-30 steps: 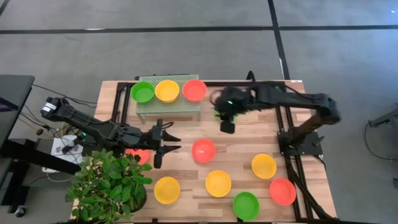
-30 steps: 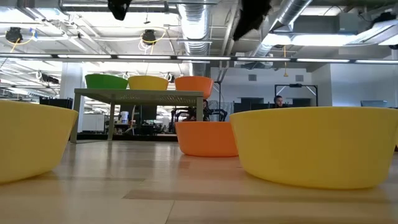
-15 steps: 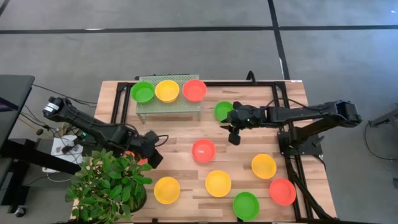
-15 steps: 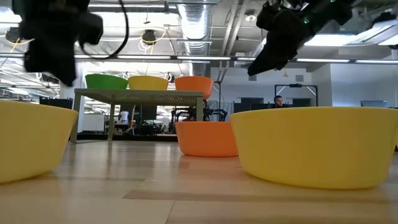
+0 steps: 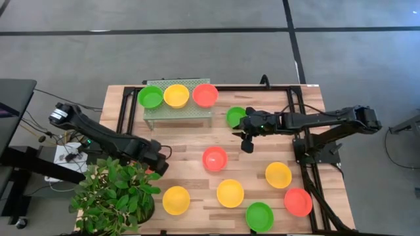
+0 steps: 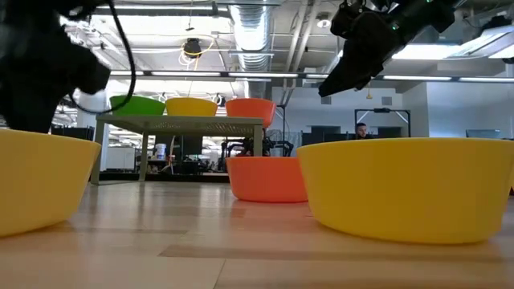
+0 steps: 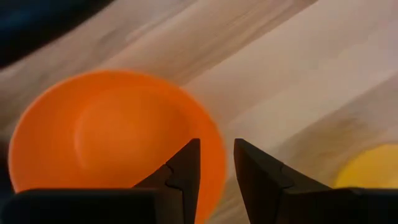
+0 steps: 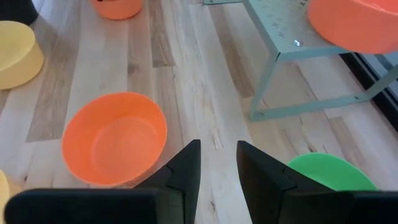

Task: Pick & Place Mini bowls
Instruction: Stack the orange bowl on top of the orange bowl on the shelf

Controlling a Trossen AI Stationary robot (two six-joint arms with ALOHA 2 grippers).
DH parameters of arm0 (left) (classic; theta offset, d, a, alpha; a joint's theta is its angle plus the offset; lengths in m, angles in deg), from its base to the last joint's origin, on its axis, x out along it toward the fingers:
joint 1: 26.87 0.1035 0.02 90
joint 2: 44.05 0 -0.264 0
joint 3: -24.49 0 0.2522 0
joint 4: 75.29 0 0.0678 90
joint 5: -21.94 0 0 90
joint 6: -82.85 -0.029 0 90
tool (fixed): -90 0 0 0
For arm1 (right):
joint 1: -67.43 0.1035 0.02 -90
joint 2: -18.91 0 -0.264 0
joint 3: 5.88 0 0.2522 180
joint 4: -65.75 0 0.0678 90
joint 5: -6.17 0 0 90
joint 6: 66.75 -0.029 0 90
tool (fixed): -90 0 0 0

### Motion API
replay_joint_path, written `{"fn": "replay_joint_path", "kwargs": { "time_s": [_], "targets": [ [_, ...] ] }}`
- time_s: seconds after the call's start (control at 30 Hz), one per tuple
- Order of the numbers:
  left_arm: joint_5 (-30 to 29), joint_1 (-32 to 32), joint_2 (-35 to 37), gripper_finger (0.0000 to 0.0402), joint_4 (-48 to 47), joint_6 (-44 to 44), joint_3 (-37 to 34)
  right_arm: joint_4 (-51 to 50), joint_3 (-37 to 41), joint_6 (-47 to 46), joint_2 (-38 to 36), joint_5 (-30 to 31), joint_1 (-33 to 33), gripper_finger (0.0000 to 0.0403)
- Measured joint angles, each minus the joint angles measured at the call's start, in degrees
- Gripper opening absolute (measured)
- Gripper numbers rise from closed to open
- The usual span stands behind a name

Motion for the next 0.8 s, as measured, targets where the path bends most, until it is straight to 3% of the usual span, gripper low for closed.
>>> {"fn": "replay_joint_path", "kwargs": {
  "time_s": [0.3, 0.5, 0.67, 0.8],
  "targets": [
    [0.7, 0.0, -7.1, 0.0089, 0.1, -1.8, -0.1, 0.0, 0.0, 0.0, 0.0, 0.0, 0.0, 0.0098],
    [0.5, 0.0, -7.9, 0.0013, 0.3, -4.9, 1.1, 0.1, 0.0, 0.6, 0.0, 0.0, 0.0, 0.0098],
    [-3.6, 0.0, -7.7, 0.0007, 1.4, -11.7, 8.5, 0.1, 0.0, 0.6, 0.0, 0.0, 0.0, 0.0098],
    [-9.4, 0.0, -9.6, 0.0007, 1.5, -22.2, 18.2, 0.2, 0.0, 0.6, 0.0, 0.0, 0.0, 0.0098]
  ]
}}
